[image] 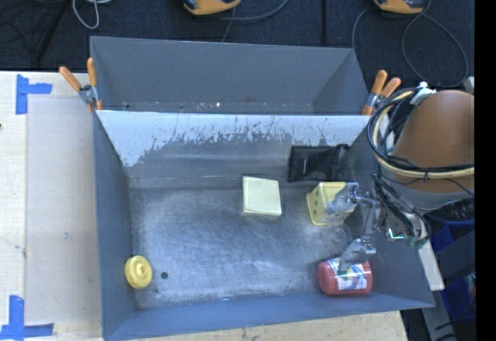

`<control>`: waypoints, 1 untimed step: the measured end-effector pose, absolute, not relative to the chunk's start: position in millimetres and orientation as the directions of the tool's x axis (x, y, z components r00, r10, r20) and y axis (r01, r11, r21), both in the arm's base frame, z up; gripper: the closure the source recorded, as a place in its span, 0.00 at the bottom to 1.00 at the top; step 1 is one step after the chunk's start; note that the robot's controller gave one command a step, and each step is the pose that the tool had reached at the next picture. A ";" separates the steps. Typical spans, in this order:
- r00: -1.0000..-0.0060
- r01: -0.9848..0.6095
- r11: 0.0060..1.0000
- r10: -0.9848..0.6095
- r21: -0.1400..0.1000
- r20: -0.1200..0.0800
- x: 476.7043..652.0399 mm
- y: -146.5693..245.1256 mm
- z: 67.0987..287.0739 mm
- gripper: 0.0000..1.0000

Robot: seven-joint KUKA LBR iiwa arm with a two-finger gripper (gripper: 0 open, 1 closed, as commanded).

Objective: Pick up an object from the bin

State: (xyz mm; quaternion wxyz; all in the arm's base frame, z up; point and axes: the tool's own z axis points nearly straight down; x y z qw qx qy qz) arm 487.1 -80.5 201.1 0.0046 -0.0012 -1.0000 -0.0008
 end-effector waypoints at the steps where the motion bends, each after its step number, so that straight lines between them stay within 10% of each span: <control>1: -1.000 -0.001 1.000 -0.001 0.001 0.001 488.8 -80.0 204.8 0.00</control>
Offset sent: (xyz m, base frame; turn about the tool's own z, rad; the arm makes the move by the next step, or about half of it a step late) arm -0.0179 -0.0198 -0.1311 -0.5715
